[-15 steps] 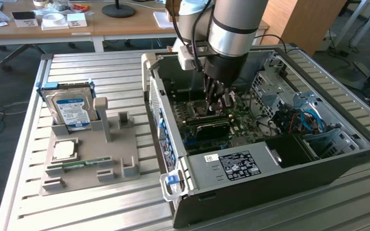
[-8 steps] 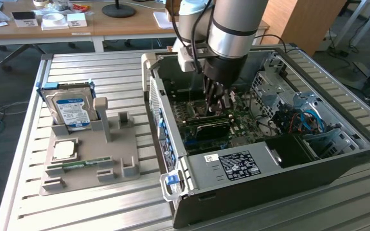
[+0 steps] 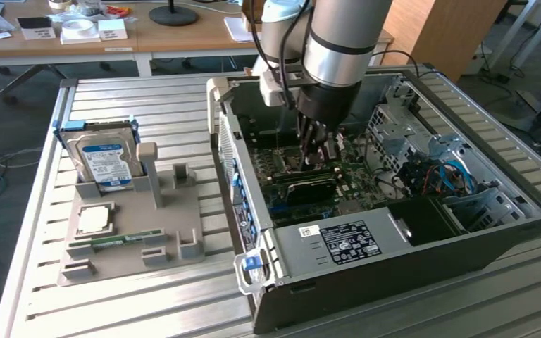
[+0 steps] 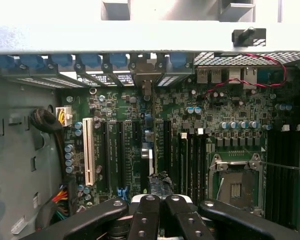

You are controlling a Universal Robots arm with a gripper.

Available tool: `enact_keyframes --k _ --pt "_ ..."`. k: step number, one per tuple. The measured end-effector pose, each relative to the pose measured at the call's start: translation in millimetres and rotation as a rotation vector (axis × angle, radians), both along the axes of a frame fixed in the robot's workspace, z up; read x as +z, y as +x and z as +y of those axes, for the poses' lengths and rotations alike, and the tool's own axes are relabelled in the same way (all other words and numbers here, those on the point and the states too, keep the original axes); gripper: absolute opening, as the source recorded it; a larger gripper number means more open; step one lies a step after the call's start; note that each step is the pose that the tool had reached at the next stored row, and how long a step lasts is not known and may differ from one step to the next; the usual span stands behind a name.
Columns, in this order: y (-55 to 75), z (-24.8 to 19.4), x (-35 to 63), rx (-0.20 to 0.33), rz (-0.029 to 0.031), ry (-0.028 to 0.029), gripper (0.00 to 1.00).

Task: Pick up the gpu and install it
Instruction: 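Press down on the gpu until it lock into place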

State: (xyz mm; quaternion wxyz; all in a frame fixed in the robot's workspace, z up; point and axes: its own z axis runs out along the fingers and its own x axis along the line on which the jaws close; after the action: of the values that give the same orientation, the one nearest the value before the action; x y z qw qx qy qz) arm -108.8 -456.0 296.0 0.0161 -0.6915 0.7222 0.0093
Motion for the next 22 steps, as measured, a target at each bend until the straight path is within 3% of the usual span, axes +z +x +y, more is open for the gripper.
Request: enact_keyframes --k 6,22 --pt "0.1 2.8 -0.7 0.000 0.0002 0.0007 0.11" --pt "0.0 3.0 -7.7 0.000 0.0000 0.0017 0.11"
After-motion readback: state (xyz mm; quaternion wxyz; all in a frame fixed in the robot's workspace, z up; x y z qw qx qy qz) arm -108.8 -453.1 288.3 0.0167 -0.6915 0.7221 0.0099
